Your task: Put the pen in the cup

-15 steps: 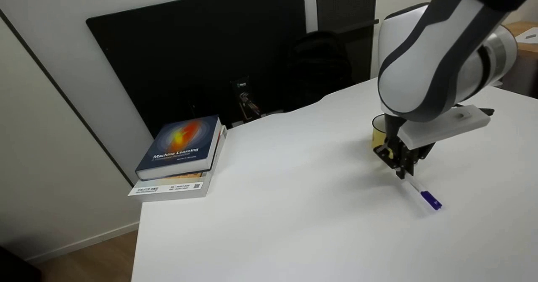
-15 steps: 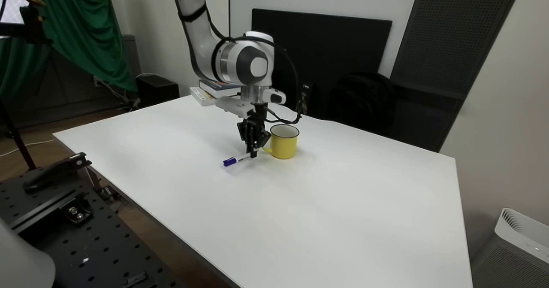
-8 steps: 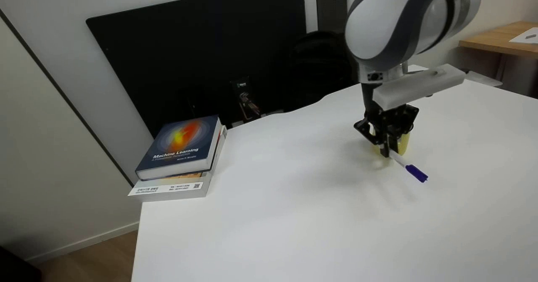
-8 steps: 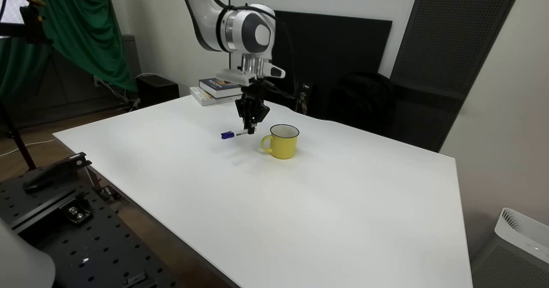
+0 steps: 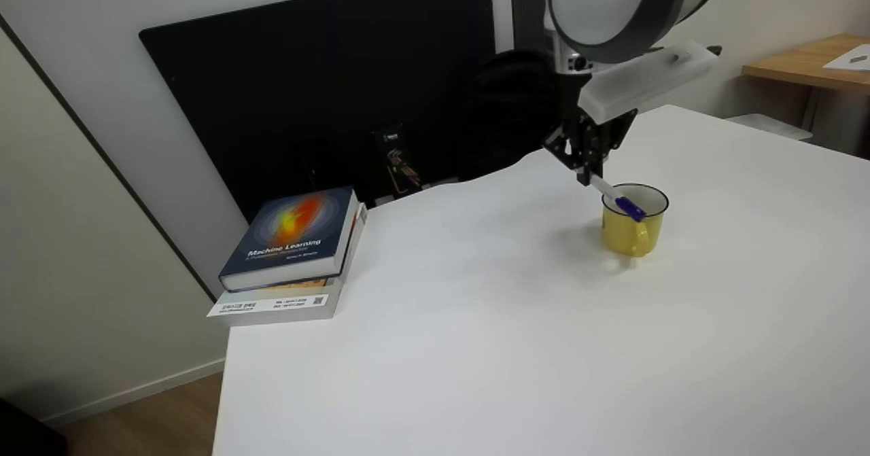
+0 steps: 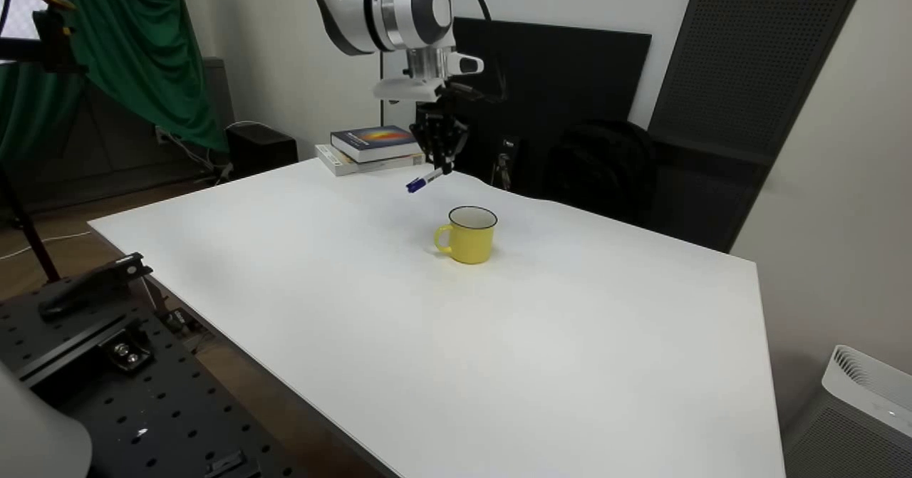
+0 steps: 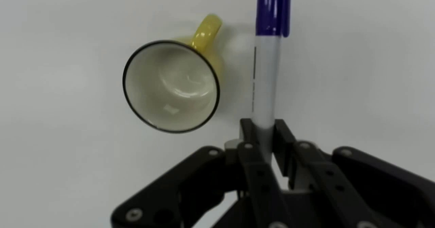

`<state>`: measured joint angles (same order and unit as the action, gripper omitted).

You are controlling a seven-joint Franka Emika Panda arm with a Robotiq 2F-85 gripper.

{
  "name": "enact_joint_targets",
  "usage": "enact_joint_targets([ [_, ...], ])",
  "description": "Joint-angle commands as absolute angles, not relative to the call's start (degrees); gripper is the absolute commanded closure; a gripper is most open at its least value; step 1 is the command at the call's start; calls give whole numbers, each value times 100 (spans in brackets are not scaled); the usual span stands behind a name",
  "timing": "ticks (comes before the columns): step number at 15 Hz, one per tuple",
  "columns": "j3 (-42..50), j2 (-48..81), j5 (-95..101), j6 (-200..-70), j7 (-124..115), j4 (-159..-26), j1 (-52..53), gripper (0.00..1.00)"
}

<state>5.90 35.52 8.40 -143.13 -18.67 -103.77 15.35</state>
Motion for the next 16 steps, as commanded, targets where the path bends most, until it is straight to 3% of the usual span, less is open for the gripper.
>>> enact_joint_targets([
  [1,943,3249,1357,-15379,-2351,-10764,1681,96],
  [7,1857,3414,1268,-17296,-2846,-11149,2000,96],
  [16,3136,3718,576,-18923,-3005,-12159,3052,96],
])
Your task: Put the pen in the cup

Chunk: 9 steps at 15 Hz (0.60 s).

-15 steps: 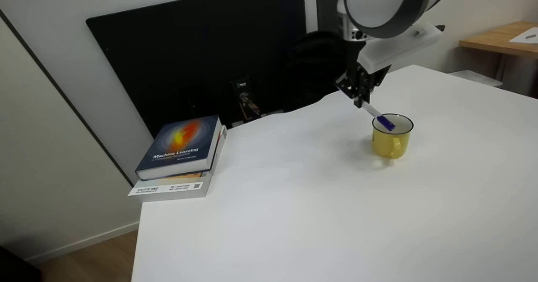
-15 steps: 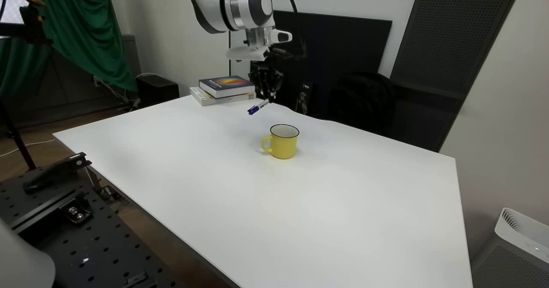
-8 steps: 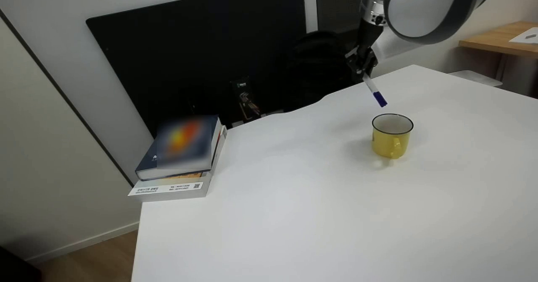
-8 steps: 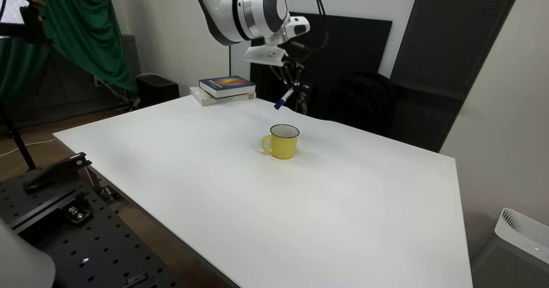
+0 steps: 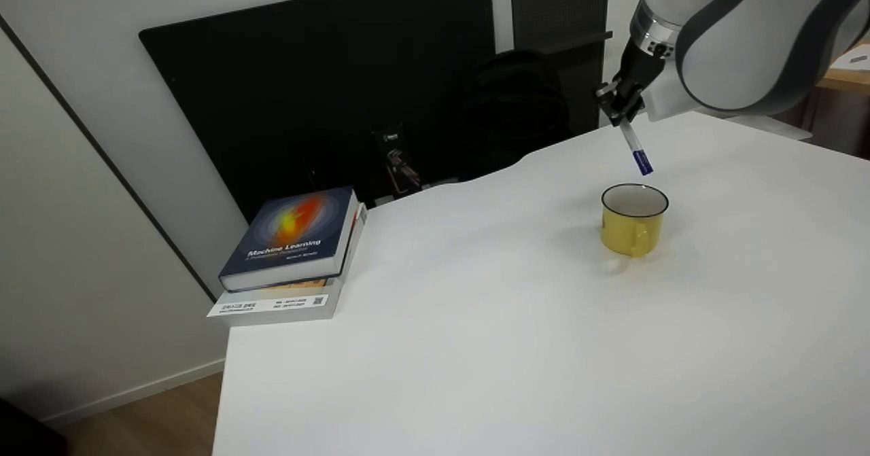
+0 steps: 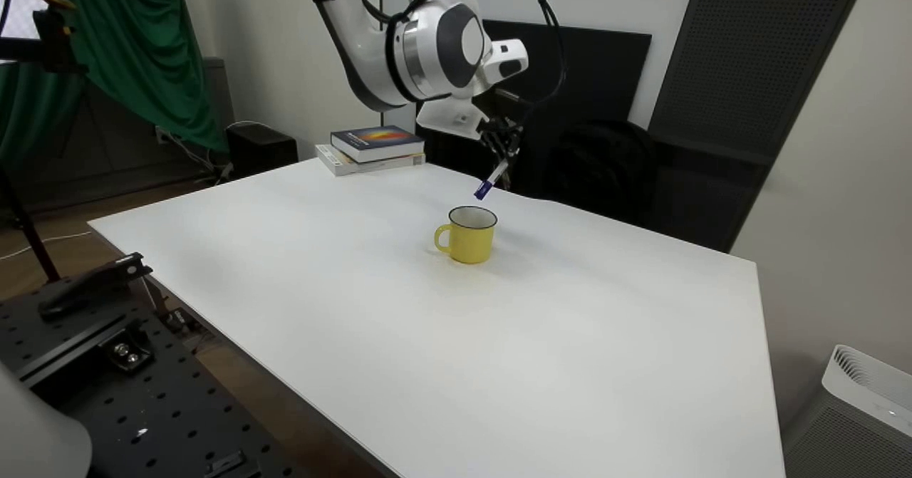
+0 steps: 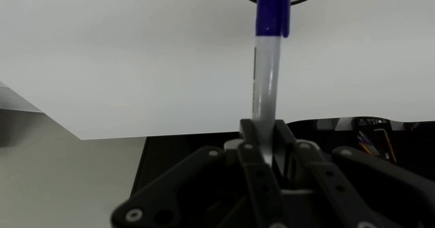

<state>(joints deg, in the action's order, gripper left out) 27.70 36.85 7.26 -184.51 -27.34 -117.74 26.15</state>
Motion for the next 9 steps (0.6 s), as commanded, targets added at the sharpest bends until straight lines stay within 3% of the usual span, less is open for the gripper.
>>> enact_joint_targets([
  [1,3196,3756,478,-19085,-3010,-12266,3161,96],
  [9,2782,4141,-1894,-19905,-1410,-12299,3448,96],
])
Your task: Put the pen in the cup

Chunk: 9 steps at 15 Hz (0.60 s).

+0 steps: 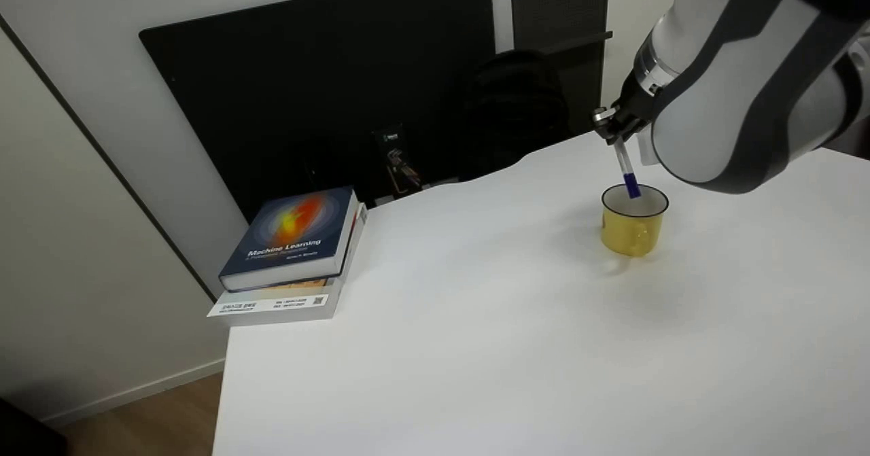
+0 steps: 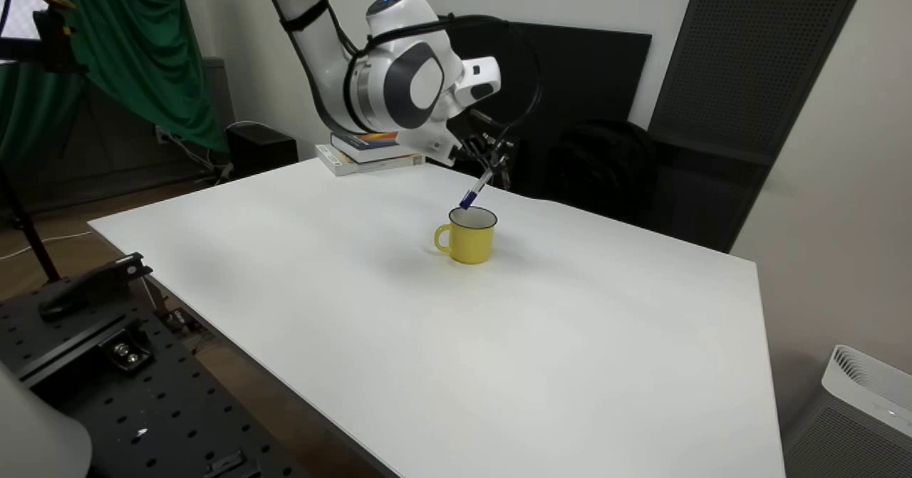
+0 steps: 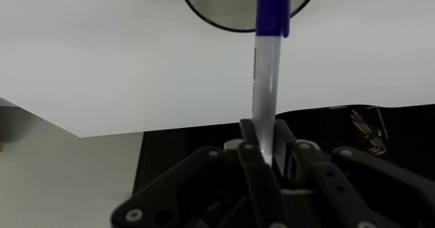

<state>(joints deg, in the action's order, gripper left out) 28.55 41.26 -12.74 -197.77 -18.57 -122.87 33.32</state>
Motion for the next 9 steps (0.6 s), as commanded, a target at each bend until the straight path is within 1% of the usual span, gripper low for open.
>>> enact_joint_targets([
  [1,2760,4185,-2058,-19822,-1300,-12203,3481,96],
  [9,2662,4258,-2443,-19835,-890,-12099,3499,96],
])
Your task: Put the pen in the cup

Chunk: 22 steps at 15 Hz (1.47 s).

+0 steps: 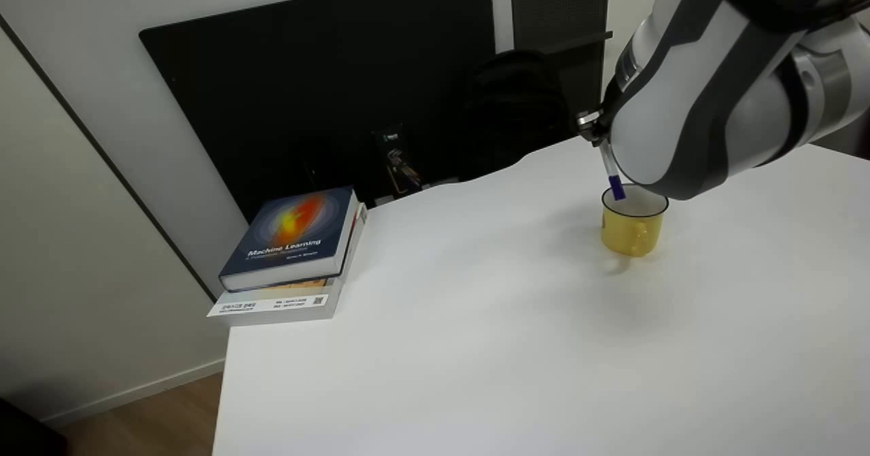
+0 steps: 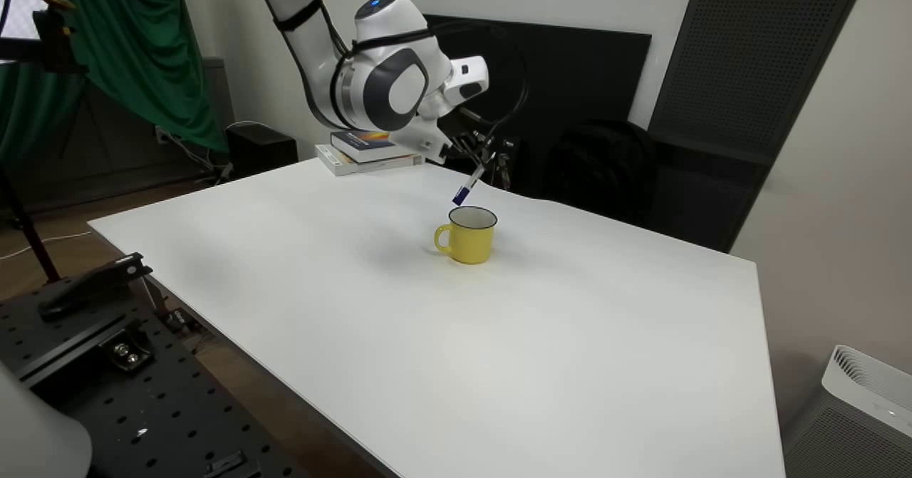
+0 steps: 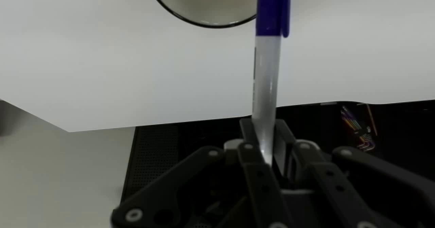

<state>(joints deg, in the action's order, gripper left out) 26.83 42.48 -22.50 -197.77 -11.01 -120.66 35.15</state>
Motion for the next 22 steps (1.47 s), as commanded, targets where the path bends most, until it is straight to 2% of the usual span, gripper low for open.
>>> enact_joint_targets([
  [1,2633,4252,-2441,-19837,-886,-12122,3457,96],
  [9,2547,4353,-2423,-19842,-849,-12145,3238,96],
  [10,2535,4361,-2421,-19842,-842,-12152,3216,70],
  [11,2526,4370,-2424,-19842,-840,-12155,3198,56],
  [17,2559,4411,-2263,-19798,-953,-12267,3175,16],
  [19,2392,4214,-2221,-19338,-725,-12277,3007,4],
  [22,2434,3969,-1905,-18485,-710,-12225,2961,0],
])
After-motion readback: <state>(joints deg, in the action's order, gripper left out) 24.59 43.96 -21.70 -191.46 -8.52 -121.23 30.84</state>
